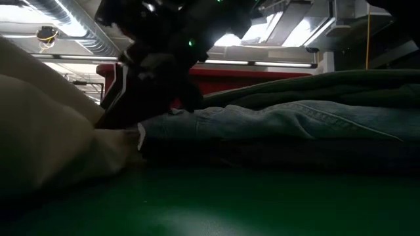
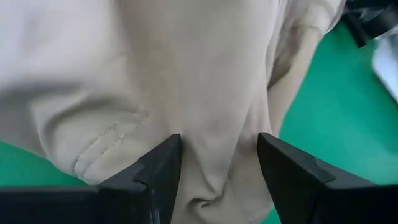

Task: Fold laundry
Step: Fold the beige shorts

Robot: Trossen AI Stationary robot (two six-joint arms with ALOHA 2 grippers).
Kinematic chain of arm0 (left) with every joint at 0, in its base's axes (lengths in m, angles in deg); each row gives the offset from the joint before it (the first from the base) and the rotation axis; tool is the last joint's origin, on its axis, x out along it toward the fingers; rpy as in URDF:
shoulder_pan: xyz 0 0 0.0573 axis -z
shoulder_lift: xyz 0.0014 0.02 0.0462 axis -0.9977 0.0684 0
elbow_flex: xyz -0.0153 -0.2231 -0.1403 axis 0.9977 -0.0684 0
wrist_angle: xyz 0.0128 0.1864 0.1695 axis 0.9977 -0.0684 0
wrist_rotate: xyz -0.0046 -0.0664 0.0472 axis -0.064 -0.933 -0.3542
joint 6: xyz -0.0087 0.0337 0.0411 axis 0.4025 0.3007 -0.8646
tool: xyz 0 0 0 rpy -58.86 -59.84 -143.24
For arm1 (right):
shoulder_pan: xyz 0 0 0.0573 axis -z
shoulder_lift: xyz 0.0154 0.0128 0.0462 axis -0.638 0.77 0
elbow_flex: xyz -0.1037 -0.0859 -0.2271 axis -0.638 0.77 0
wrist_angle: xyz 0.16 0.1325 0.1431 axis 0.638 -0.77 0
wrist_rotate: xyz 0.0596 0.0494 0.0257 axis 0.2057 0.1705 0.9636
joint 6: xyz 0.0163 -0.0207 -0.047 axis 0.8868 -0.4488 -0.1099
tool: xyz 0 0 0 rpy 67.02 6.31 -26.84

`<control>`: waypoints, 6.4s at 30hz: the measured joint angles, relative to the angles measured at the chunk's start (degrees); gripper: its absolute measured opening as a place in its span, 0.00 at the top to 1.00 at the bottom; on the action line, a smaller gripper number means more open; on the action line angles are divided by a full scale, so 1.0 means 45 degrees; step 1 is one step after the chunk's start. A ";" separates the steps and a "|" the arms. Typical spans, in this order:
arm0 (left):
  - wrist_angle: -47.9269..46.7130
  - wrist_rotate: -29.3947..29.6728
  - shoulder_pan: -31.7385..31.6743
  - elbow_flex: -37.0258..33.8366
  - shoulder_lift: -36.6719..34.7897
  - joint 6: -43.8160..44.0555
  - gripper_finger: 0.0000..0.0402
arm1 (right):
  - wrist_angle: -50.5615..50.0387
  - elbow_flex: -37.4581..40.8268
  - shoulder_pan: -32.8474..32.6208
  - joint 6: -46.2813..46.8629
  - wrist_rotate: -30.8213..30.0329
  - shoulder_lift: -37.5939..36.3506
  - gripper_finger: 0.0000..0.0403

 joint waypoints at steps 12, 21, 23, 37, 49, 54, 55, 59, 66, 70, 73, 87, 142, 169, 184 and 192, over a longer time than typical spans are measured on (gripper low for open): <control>-0.0604 -0.0164 -0.0149 0.0000 -0.0142 0.0010 0.68 | -0.0092 0.0000 -0.0004 -0.0983 0.0002 -0.1308 0.48; -0.1700 -0.0968 0.0124 0.0000 -0.0251 0.1241 0.68 | -0.0117 0.0000 -0.0589 -0.1876 0.1094 -0.1521 0.48; -0.1697 -0.0714 0.0118 0.0000 -0.0454 0.0931 0.68 | -0.0175 0.0000 -0.0796 -0.2313 0.1337 -0.1521 0.48; -0.3011 0.1124 -0.0838 0.0000 -0.1647 -0.1382 0.68 | -0.0445 0.0000 -0.1941 -0.3752 0.1213 -0.1593 0.48; -0.3932 0.1396 -0.1792 0.0000 -0.1691 -0.1998 0.68 | -0.0435 0.0000 -0.1914 -0.3616 0.1200 -0.1593 0.48; -0.4000 0.1558 -0.1511 0.0000 -0.2309 -0.1926 0.68 | -0.0437 0.0000 -0.1911 -0.3606 0.1198 -0.1593 0.48; -0.4078 0.1778 -0.1453 0.0000 -0.2454 -0.1984 0.68 | -0.0434 0.0000 -0.1909 -0.3606 0.1200 -0.1593 0.48; -0.4705 0.2472 -0.1458 0.0005 -0.2922 -0.2404 0.68 | -0.0432 0.0000 -0.1914 -0.3606 0.1195 -0.1593 0.48; -0.5474 0.2541 -0.1918 0.0005 -0.2992 -0.3031 0.68 | -0.0432 0.0000 -0.1914 -0.3601 0.1195 -0.1593 0.48; -0.5469 0.2542 -0.2069 0.0005 -0.2992 -0.3585 0.68 | -0.0428 0.0000 -0.1914 -0.3601 0.1195 -0.1593 0.48; -0.5425 0.2606 -0.2195 0.0005 -0.2992 -0.3939 0.68 | -0.0427 0.0000 -0.1914 -0.3601 0.1195 -0.1593 0.48; -0.5247 0.2589 -0.3098 0.0005 -0.2987 -0.4179 0.68 | -0.0427 0.0000 -0.1919 -0.3601 0.1195 -0.1593 0.48; -1.2128 -0.2869 -0.3825 0.0005 -0.2973 -0.1964 0.81 | 0.0088 -0.0010 -0.1720 -0.1532 -0.1035 0.0618 0.48; -0.6370 0.1453 -0.2360 0.1540 -0.1655 -0.3662 0.82 | 0.0016 0.0010 -0.0559 -0.1318 -0.2365 -0.0856 0.48; -0.3586 -0.3515 -0.2406 0.1535 0.1813 -0.3598 0.82 | 0.0318 0.0010 0.0110 -0.1105 -0.2477 0.0291 0.48; -0.3464 -0.4209 -0.2336 0.1629 0.1860 -0.3329 0.90 | -0.0019 -0.0010 0.0410 -0.0901 -0.2439 0.0243 0.48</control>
